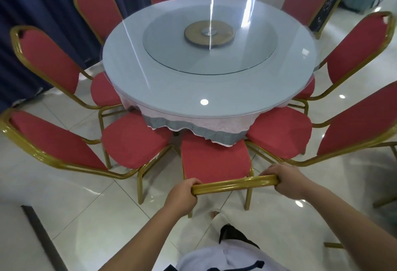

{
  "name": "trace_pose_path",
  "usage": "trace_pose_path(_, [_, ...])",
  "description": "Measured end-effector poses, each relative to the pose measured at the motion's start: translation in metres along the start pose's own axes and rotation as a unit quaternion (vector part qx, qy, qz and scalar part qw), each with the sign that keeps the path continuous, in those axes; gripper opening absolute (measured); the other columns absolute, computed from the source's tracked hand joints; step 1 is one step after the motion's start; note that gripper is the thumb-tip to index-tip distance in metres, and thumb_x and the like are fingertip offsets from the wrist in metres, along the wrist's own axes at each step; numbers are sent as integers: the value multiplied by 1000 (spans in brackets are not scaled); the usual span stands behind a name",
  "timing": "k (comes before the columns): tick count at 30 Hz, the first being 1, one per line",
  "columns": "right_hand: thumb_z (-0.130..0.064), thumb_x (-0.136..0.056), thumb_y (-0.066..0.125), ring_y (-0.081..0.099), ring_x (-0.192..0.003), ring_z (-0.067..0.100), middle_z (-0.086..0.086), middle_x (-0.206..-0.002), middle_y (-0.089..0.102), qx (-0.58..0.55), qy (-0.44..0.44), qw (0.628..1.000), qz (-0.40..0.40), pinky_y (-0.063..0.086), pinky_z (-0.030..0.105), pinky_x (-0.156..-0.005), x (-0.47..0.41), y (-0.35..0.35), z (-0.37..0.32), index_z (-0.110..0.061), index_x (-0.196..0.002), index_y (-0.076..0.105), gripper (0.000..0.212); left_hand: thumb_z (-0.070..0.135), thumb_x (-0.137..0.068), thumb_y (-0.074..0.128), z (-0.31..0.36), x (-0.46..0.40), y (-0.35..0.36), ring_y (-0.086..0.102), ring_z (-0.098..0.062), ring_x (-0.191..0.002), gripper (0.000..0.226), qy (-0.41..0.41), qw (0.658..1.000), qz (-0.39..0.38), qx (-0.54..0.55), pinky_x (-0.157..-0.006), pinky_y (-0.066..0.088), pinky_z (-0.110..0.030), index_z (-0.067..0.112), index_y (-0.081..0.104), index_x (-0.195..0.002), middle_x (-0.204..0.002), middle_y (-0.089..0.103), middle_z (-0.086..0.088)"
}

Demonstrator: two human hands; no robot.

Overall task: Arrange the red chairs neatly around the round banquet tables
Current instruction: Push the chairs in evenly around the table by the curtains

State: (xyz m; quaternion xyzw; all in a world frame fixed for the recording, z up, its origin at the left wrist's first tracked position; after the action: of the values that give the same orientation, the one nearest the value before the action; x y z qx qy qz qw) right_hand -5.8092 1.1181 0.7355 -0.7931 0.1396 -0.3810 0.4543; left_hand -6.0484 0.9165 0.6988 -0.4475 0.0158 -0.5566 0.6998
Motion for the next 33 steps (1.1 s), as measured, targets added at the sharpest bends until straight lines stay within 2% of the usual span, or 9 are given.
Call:
trace_pose_path(3, [-24, -78, 66, 53, -91, 8, -16, -95, 61, 21, 10, 998, -62, 48, 34, -87, 4, 4, -16, -51, -107, 59, 40, 1, -79, 55, -12, 10, -5, 59, -7, -78, 54, 12, 998, -33, 57, -58, 42, -18, 37, 62, -119, -97, 62, 12])
trace_pose_path(6, [-52, -74, 74, 55, -94, 6, -16, -102, 60, -23, 4, 989, -144, 46, 31, -91, 7, -3, -40, -45, -120, 56, 50, 2, -79, 57, -24, 18, -13, 58, -3, -96, 58, 25, 992, -58, 112, -69, 46, -14, 39, 59, -125, -113, 60, 12])
trace_pose_path(9, [-64, -79, 67, 55, -102, -4, -28, -111, 56, -113, -68, 978, -160, 44, 17, -90, -2, -17, -84, -46, -123, 55, 50, 2, -84, 57, -42, 19, -27, 53, -1, -115, 54, -15, 982, -9, 187, -80, 46, -12, 38, 59, -124, -124, 59, 13])
trace_pose_path(15, [-50, -91, 62, 59, -103, -7, -22, -113, 63, -203, -168, 959, -105, 50, 18, -90, -68, -17, -180, -36, -125, 61, 37, 8, -95, 56, -102, 29, -86, 61, -9, -108, 33, -136, 948, 112, 264, -92, 52, -28, 28, 65, -119, -118, 66, 7])
trace_pose_path(19, [-52, -86, 62, 59, -106, -2, -19, -116, 63, -210, -190, 951, -126, 52, 29, -96, -121, 5, -233, -39, -128, 59, 44, 5, -93, 58, -141, 44, -137, 64, -9, -104, 30, -161, 921, 210, 286, -86, 51, -25, 28, 68, -109, -109, 70, 8])
trace_pose_path(22, [-45, -88, 65, 55, -105, -1, -18, -116, 58, -202, -204, 946, -148, 49, 22, -91, -144, 21, -285, -38, -126, 57, 40, 5, -93, 59, -174, 59, -181, 64, -2, -103, 33, -153, 920, 256, 255, -92, 52, -28, 33, 70, -107, -107, 71, 12])
trace_pose_path(25, [-43, -86, 69, 54, -109, 3, -16, -121, 56, -189, -216, 945, -154, 47, 23, -91, -159, 40, -344, -39, -131, 52, 48, 6, -94, 60, -208, 69, -235, 64, 2, -101, 31, -122, 919, 300, 225, -88, 48, -20, 32, 70, -107, -105, 72, 16])
trace_pose_path(31, [-46, -75, 72, 52, -114, 5, -15, -124, 52, -230, -186, 946, -135, 44, 27, -101, -177, 87, -478, -33, -135, 48, 66, -1, -91, 56, -302, 80, -350, 63, -5, -105, 40, -79, 901, 373, 207, -89, 50, -26, 34, 68, -105, -110, 70, 12])
trace_pose_path(33, [-36, -77, 73, 51, -109, 1, -20, -115, 52, -251, -167, 947, -111, 41, 16, -95, -179, 95, -524, -29, -128, 50, 56, 0, -91, 56, -324, 82, -381, 59, -10, -113, 43, -69, 914, 359, 177, -95, 49, -30, 33, 64, -117, -123, 64, 8])
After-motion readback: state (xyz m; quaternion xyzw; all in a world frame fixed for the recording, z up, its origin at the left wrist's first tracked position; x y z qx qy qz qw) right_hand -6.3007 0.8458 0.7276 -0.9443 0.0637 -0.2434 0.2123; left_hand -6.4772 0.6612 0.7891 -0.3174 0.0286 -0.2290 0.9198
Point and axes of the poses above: each hand's wrist, its own x-axis away from the middle knuckle, its own y-axis out of the palm, z = x × y, the point moved 4 cm from there along -x, towards the middle knuckle
